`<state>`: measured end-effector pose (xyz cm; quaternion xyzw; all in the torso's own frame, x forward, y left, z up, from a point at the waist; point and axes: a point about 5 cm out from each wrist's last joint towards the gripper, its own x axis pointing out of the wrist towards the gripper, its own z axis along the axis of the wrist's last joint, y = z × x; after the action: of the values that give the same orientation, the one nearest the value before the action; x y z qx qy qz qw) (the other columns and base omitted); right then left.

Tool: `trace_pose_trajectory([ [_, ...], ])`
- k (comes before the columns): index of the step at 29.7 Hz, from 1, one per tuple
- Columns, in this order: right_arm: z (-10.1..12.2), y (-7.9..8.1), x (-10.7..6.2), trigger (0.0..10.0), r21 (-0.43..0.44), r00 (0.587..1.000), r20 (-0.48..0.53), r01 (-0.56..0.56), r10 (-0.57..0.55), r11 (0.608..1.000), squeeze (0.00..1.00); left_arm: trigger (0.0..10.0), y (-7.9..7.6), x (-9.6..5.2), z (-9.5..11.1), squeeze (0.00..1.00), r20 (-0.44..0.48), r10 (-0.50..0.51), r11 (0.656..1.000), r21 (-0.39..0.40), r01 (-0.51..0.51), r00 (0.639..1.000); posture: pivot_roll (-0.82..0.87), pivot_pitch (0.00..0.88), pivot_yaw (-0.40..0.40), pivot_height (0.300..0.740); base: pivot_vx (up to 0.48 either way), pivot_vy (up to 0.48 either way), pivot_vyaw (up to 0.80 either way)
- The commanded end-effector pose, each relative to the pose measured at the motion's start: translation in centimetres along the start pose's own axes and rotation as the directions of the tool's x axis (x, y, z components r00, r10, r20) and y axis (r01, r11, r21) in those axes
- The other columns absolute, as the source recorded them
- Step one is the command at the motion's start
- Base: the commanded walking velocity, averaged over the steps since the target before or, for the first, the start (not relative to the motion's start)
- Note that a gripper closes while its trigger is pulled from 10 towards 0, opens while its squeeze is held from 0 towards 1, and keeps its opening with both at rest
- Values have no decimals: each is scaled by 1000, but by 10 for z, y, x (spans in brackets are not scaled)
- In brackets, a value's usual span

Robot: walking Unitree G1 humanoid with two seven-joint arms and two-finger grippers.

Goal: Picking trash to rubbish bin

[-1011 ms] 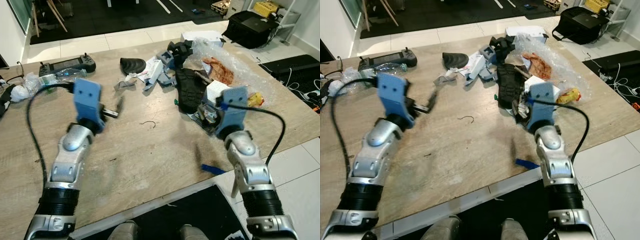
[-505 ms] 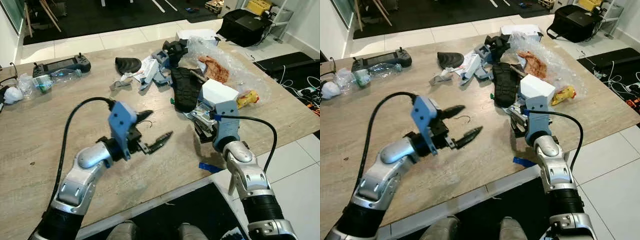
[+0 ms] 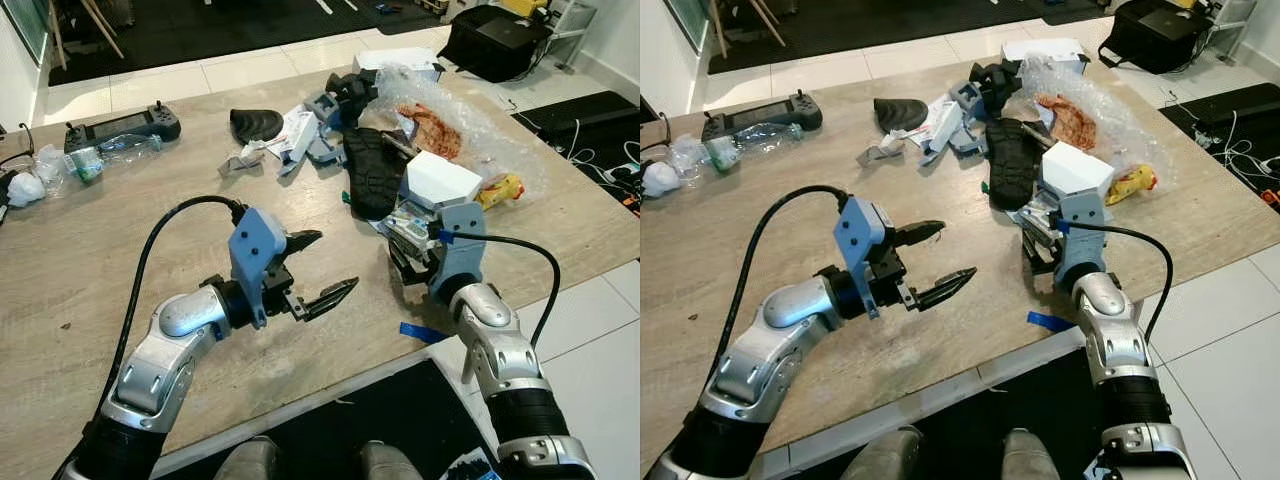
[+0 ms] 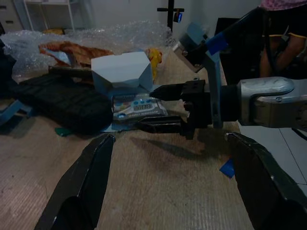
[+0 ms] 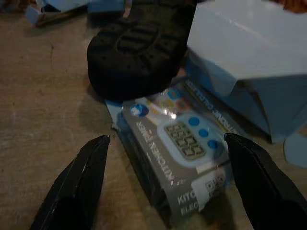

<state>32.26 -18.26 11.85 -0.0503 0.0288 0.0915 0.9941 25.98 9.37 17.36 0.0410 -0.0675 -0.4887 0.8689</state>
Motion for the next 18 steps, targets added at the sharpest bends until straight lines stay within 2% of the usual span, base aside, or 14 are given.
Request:
trace_pose_trajectory([
  [1, 1, -4, 1, 10000, -4, 1000, 20, 11, -11, 1000, 1000, 10000, -2, -2, -1, 0, -19, -22, 1000, -2, 22, 1000, 22, 131, 43, 740, 0, 0, 0],
  [2, 2, -4, 1, 10000, -10, 999, 31, 12, -12, 1000, 408, 10000, -2, -2, -1, 0, -21, -23, 1000, -1, 23, 1000, 22, 129, 47, 740, 0, 0, 0],
  [3, 2, -4, 2, 10000, -12, 999, 34, 11, -10, 1000, 286, 10000, -3, -2, -1, 0, -23, -25, 1000, -1, 25, 999, 22, 129, 47, 740, 0, 0, 0],
  [4, 2, -4, 2, 10000, -12, 999, 34, 11, -10, 1000, 286, 10000, -3, -2, -1, 0, -23, -25, 1000, -1, 25, 999, 22, 129, 47, 740, 0, 0, 0],
  [5, 1, -5, 2, 10000, -12, 999, 32, 10, -10, 1000, 16, 10000, -3, -2, -1, 0, -26, -27, 1000, -2, 27, 999, 24, 130, 50, 740, 0, 0, 0],
  [7, -2, -6, 3, 10000, -6, 1000, 25, 11, -11, 1000, 0, 10000, -3, -2, -2, 0, -30, -28, 1000, -2, 28, 999, 24, 129, 50, 740, 0, 0, 0],
  [10, -16, -8, 7, 10000, 79, 998, -58, 22, -17, 997, 0, 10000, -3, -2, -3, 0, -43, -38, 999, -5, 38, 998, 28, 128, 51, 740, 0, 0, 0],
  [14, -31, -3, 7, 10000, 58, 981, -193, -27, 38, 998, 0, 10000, -2, -3, -3, 0, -55, -40, 999, -9, 40, 998, 29, 130, 51, 740, 0, 0, 0],
  [18, -35, 1, 8, 10000, 97, 975, -215, -35, 56, 995, 0, 10000, -3, -4, -4, 0, -62, -40, 999, -11, 39, 997, 30, 131, 51, 740, 0, 0, 0],
])
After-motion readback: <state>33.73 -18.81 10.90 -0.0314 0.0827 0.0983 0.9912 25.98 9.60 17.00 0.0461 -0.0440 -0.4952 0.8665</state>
